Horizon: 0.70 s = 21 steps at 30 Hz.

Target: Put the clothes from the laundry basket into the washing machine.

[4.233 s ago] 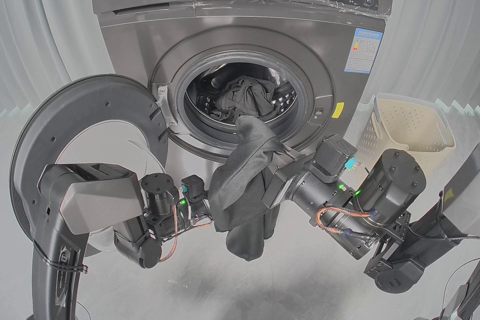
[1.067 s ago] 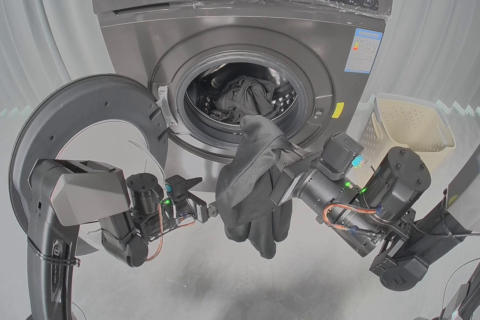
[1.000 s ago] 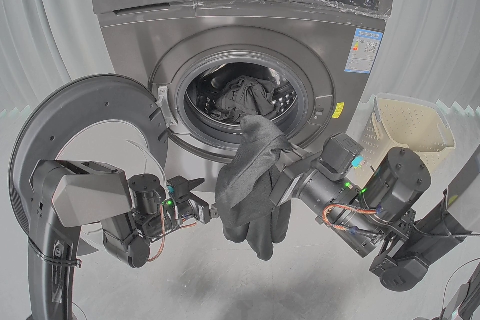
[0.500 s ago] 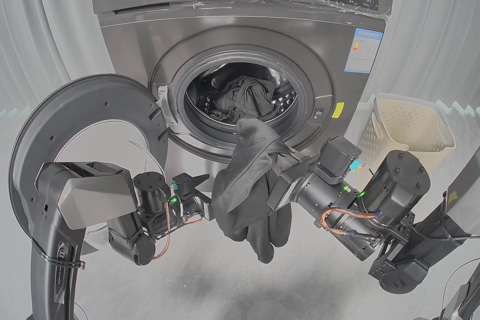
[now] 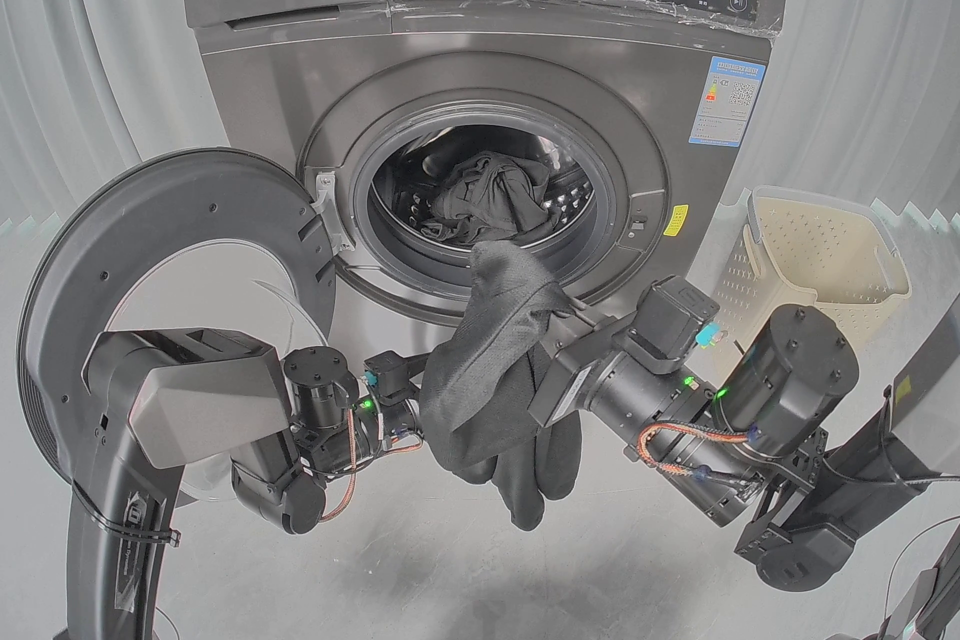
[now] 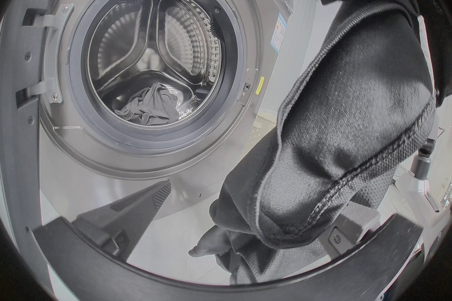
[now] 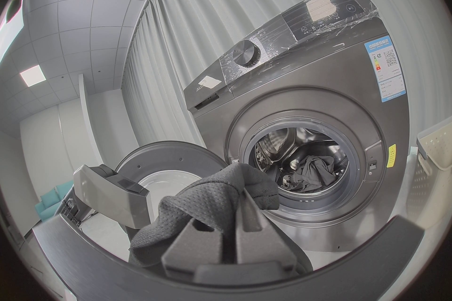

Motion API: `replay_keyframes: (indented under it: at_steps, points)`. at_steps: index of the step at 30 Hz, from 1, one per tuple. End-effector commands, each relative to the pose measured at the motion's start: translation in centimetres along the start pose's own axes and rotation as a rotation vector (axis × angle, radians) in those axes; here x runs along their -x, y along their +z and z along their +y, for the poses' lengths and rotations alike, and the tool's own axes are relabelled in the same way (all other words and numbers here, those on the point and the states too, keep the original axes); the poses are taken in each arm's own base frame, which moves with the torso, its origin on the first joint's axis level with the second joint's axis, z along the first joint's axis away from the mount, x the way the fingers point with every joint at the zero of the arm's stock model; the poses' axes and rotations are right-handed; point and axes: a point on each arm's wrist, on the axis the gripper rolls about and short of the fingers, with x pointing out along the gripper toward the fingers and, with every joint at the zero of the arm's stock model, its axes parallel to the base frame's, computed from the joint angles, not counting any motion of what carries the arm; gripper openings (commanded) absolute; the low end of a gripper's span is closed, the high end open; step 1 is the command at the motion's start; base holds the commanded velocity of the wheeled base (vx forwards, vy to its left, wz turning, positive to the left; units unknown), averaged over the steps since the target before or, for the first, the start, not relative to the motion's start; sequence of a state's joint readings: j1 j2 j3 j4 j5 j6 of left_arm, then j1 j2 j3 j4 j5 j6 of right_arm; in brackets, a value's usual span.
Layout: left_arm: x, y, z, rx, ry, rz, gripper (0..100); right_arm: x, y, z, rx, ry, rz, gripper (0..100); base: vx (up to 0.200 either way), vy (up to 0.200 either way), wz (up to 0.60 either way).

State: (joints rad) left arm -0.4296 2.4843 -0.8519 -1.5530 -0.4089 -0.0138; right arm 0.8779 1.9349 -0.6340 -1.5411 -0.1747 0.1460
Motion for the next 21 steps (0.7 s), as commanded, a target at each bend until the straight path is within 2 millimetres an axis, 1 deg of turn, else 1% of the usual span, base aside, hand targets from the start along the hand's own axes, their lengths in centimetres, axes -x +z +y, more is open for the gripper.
replay_keyframes:
  at_steps: [1,10,12,14,17,19,21]
  points:
    - [-0.4,0.0,-0.1,-0.005,-0.004,-0.008,0,0.0,-0.2,0.0,0.001,0.0,0.004,0,0.0,0.0,0.0]
    - [-0.4,0.5,0.0,-0.015,0.001,-0.023,0,0.0,-0.2,0.0,-0.005,0.0,0.006,0,0.0,0.0,0.0]
    - [-0.3,0.9,0.1,-0.017,0.005,-0.034,0,0.0,-0.2,-0.1,-0.005,-0.003,0.007,0,0.0,0.0,0.0]
    - [-0.1,2.7,0.4,-0.028,0.014,-0.077,0,0.2,-0.4,-0.4,0.0,-0.013,0.02,0,0.0,0.0,0.0]
    - [0.6,4.5,0.4,-0.037,0.023,-0.109,0,0.3,-0.5,-0.9,0.004,-0.027,0.026,0,0.0,0.0,0.0]
    - [2.0,5.9,0.0,-0.039,0.03,-0.115,0,0.3,-0.5,-1.4,0.006,-0.046,0.028,0,0.0,0.0,0.0]
    - [3.7,7.0,-0.8,-0.038,0.028,-0.109,0,0.2,-0.5,-2.3,0.006,-0.073,0.025,0,0.0,0.0,0.0]
